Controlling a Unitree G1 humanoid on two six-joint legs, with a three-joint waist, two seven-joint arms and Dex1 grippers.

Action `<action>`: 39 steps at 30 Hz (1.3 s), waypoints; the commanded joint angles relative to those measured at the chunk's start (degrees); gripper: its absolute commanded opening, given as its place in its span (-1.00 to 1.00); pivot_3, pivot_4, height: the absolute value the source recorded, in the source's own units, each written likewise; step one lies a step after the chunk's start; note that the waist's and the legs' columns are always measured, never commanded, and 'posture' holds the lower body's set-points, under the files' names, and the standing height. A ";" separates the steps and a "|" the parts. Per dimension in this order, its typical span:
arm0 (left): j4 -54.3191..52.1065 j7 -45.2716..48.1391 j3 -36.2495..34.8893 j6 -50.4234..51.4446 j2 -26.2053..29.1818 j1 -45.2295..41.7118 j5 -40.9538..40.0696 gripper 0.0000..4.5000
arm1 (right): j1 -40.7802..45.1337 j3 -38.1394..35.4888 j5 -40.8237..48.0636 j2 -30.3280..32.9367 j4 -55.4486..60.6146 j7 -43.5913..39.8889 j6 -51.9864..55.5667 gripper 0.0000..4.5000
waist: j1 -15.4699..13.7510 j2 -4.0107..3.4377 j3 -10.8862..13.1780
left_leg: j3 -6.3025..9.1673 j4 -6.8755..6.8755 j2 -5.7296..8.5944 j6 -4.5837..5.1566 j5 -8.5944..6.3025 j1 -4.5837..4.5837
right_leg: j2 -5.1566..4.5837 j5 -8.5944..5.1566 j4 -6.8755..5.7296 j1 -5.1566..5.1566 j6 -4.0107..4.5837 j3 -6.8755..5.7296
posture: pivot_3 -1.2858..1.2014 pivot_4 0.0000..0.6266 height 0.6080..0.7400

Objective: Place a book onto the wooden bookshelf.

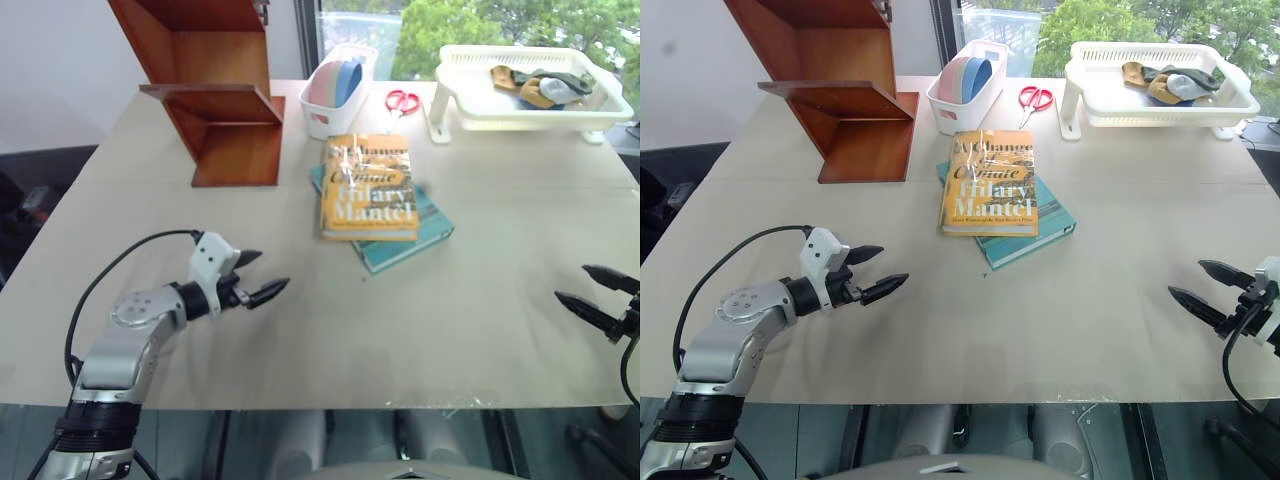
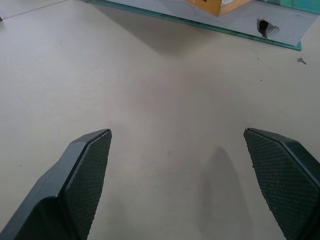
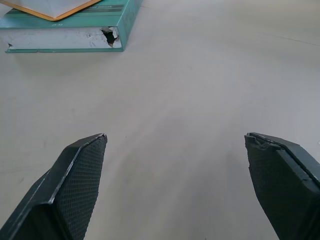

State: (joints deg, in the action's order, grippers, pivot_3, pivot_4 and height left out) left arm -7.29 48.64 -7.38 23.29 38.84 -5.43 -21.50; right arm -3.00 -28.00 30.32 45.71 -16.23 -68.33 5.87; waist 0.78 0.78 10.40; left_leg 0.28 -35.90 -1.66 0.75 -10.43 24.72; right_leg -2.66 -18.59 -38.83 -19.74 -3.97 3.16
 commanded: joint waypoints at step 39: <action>-6.88 12.58 -15.85 9.08 14.75 0.73 -15.36 0.97 | 21.42 12.96 -1.46 -11.34 0.38 7.65 5.36 1.00 | 0.99 0.00 0.04 | -0.02 0.04 -0.08 -0.01 0.00 -0.02 | 0.04 0.00 -0.03 -0.04 0.01 0.00 | 0.03 -0.52 1.00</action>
State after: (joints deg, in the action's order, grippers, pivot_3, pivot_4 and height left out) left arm -11.98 58.25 -19.77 30.90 51.44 -4.35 -33.84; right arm 16.26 -15.93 29.19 35.04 -16.70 -62.76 10.78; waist 1.77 0.78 10.45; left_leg 0.26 -35.85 -1.74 0.74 -10.42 24.70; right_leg -2.63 -18.58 -38.85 -19.80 -3.96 3.17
